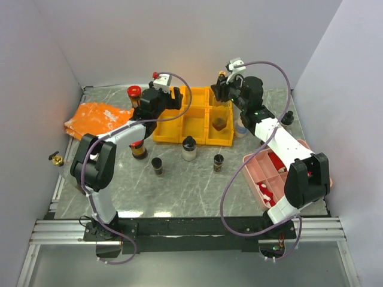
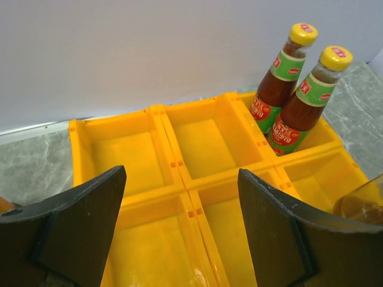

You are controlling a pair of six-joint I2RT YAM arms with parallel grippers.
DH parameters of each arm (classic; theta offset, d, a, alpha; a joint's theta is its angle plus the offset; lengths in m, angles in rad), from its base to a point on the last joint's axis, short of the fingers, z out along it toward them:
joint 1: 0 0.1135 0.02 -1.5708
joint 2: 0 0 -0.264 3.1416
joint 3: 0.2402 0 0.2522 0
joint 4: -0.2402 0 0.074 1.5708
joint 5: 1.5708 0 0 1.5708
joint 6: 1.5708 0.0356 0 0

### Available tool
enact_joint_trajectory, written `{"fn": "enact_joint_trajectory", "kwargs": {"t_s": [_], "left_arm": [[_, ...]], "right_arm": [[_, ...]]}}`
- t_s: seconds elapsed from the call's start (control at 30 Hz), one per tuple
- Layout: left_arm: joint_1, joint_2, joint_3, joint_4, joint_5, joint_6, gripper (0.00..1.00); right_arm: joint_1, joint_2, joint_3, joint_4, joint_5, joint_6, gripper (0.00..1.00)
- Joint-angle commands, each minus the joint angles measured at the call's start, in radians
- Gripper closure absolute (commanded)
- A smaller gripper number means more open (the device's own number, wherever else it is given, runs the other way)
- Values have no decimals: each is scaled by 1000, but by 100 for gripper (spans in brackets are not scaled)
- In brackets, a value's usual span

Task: Organize the condiment bottles
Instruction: Place the bottle in the storage box.

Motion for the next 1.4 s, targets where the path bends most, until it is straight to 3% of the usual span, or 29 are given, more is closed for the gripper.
{"fn": "enact_joint_trajectory", "kwargs": {"t_s": [0.0,0.1,0.43,0.73,1.37], "left_arm": [[-11,50,47,14,2,-20,24],[-20,87,64,16,16,-22,30],[-28,201,112,1,-6,-29,30],[-26,310,222,-47,-38,-37,43],[44,468,461,-113,-10,-17,46]], "right_arm": [[-24,-10,0,243,-26,-2,100],[-37,13,-22,297,-26,3,100],[-70,84,-62,372,-11,-3,100],[-97,136,-109,537,-17,1,100],[-103,210,-134,725,-4,11,100]]}}
